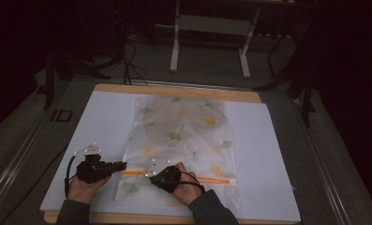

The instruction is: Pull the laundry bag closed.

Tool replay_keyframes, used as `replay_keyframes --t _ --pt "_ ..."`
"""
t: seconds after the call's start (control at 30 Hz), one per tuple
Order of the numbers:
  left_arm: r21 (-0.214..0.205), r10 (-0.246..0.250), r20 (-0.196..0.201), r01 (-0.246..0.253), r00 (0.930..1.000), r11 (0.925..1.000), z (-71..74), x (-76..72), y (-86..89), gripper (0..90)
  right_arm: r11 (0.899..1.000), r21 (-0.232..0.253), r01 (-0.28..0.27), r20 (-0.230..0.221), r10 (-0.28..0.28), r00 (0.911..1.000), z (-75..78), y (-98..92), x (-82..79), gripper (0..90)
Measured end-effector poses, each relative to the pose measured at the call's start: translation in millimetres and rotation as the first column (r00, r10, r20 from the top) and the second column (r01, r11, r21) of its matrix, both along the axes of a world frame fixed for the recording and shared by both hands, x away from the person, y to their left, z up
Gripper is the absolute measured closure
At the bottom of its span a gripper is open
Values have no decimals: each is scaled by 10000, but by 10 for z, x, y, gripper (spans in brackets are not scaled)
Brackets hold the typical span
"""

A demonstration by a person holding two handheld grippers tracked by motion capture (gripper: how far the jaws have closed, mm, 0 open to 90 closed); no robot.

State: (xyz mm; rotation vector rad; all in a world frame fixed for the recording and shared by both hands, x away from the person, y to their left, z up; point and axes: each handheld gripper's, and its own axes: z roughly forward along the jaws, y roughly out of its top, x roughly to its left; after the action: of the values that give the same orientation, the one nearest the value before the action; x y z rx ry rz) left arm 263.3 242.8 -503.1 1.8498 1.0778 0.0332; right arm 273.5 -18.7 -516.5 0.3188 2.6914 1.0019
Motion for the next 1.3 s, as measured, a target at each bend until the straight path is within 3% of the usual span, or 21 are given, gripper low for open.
replay_keyframes --t 1.3 --pt "72 96 230 -97 9997 9999 -12 4 21 888 9995 1 302 185 -302 9994 17 -235 -35 900"
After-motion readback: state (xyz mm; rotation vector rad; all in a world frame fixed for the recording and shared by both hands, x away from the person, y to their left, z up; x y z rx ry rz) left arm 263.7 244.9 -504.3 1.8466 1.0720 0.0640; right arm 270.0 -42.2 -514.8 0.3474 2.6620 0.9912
